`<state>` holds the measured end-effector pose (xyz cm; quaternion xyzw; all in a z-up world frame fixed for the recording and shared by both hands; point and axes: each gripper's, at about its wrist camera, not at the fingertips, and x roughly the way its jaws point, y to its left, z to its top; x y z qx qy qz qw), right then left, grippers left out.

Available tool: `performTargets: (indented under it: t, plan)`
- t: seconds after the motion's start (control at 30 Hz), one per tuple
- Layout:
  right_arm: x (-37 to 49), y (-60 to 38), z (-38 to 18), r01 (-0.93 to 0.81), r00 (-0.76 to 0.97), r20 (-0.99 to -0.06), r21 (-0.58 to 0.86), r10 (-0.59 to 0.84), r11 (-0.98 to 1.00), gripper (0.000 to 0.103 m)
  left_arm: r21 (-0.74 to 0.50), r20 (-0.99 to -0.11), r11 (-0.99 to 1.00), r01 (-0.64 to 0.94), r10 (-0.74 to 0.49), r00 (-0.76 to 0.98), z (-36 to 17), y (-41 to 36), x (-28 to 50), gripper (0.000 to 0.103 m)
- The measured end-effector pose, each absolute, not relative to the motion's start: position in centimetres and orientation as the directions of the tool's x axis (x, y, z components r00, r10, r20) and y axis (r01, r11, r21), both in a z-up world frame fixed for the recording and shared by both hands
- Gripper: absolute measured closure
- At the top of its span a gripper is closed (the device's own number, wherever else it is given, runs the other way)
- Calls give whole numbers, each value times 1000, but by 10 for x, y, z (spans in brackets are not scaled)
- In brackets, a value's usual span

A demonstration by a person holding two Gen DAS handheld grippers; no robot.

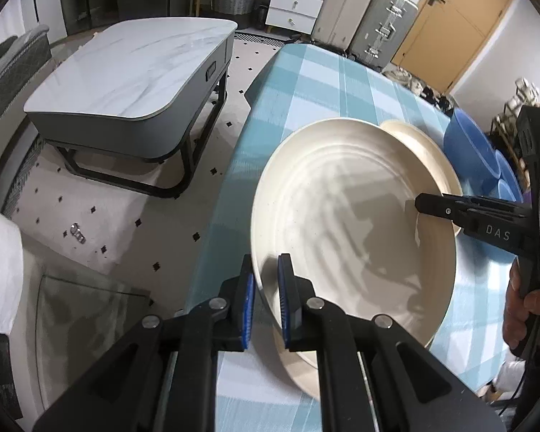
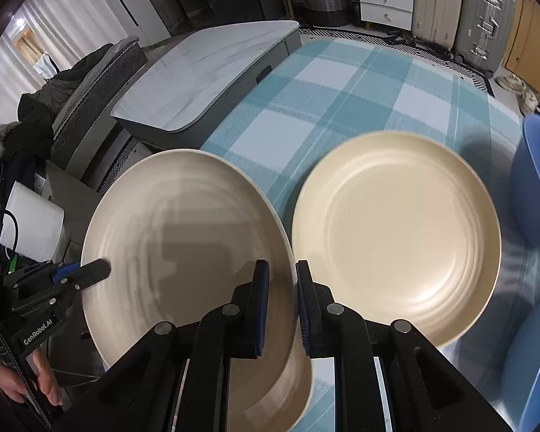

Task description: Organize plates and bowls

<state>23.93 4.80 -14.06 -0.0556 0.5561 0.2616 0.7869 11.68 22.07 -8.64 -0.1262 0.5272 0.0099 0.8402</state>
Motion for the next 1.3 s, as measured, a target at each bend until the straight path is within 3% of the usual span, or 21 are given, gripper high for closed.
performTargets:
  t: [0.67, 1.3]
  plan:
    - [176, 42, -163, -500, 341, -911, 30, 229, 865, 88, -92, -900, 990, -104, -38, 433, -108, 193, 81, 92]
    - [164, 12, -162, -445, 358, -884, 122, 301, 887, 88, -43, -902, 997, -61, -13, 433, -116, 175, 80, 89]
